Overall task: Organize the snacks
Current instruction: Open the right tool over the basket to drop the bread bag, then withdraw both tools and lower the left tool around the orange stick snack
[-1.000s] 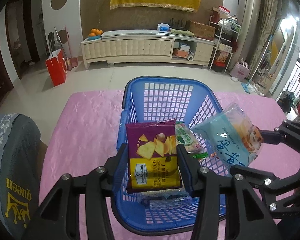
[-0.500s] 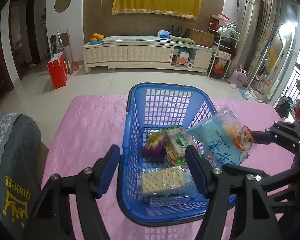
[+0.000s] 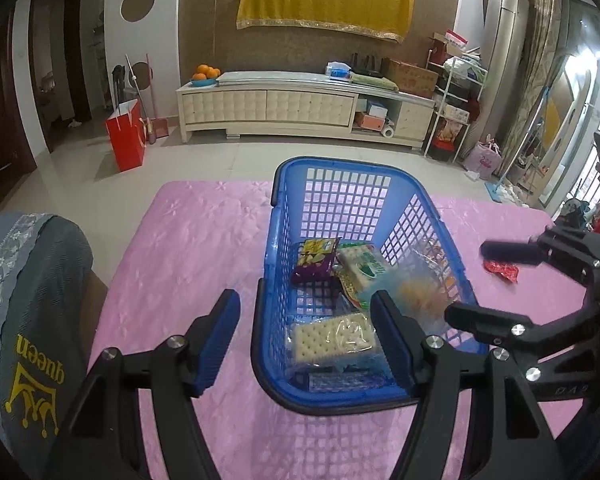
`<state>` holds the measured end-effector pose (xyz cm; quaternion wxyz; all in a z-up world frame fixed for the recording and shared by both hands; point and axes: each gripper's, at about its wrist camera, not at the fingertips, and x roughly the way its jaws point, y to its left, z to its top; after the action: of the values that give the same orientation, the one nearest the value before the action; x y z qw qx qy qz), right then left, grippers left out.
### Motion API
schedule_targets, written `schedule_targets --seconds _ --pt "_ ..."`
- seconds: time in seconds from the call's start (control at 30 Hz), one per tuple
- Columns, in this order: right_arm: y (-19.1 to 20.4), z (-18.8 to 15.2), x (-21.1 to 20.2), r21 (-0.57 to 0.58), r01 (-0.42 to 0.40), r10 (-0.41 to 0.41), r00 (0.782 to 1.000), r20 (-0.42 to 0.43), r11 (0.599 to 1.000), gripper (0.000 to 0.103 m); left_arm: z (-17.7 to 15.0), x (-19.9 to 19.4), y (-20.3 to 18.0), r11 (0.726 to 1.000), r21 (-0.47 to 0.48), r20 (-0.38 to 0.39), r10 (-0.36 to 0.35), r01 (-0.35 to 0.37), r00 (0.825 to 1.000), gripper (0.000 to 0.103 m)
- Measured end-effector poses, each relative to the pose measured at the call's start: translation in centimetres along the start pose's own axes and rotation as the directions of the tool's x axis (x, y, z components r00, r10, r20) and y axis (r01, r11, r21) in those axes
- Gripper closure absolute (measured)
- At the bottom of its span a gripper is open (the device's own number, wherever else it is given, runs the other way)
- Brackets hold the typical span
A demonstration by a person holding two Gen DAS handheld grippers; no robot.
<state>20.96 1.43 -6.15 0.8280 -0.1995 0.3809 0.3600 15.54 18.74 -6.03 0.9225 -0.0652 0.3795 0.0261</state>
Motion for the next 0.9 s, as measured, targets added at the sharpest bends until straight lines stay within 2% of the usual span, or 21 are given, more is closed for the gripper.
schedule_targets --seconds 0.03,0.07,0.17,0.27,0.53,0.77,0.9 --pt "-0.1 -0.1 -0.5 0.003 0.008 -0.008 1.0 0.017 1.0 0.016 0.1 -0.3 -0.2 1.0 0.002 0.003 0.0 0.0 1.0 0.038" --pt "-0.1 -0.1 -0.9 0.005 0.01 -0.01 0.999 0.031 1.0 0.014 0.1 -0.6 -0.5 1.0 0.004 0.007 0.001 -0.001 1.0 0.038" --pt "-0.8 -0.6 -2.8 0.01 0.006 -0.007 0.997 0.073 1.0 0.014 0.2 -1.8 -1.4 1.0 0.019 0.02 0.0 -0.001 1.0 0.037" --pt "-1.5 -1.1 -4.5 0.011 0.033 -0.034 0.995 0.094 0.999 0.014 0.4 -2.7 -2.8 0.999 0.038 0.037 -0.006 0.004 0.999 0.028" --pt "-5.8 -3.7 -8.8 0.072 0.086 -0.095 0.987 0.13 0.994 0.014 1.0 -4.0 -9.5 0.99 0.134 0.053 -0.056 0.048 0.997 0.025" --pt "-9.6 -6.5 -11.4 0.118 0.129 -0.144 0.98 0.136 0.985 0.014 1.1 -3.1 -15.5 0.978 0.185 0.028 -0.097 0.091 0.995 0.025" --pt "-12.0 -8.3 -12.3 0.155 0.146 -0.166 0.977 0.131 0.977 0.014 0.9 -1.7 -18.3 0.977 0.182 -0.003 -0.117 0.115 0.993 0.025"
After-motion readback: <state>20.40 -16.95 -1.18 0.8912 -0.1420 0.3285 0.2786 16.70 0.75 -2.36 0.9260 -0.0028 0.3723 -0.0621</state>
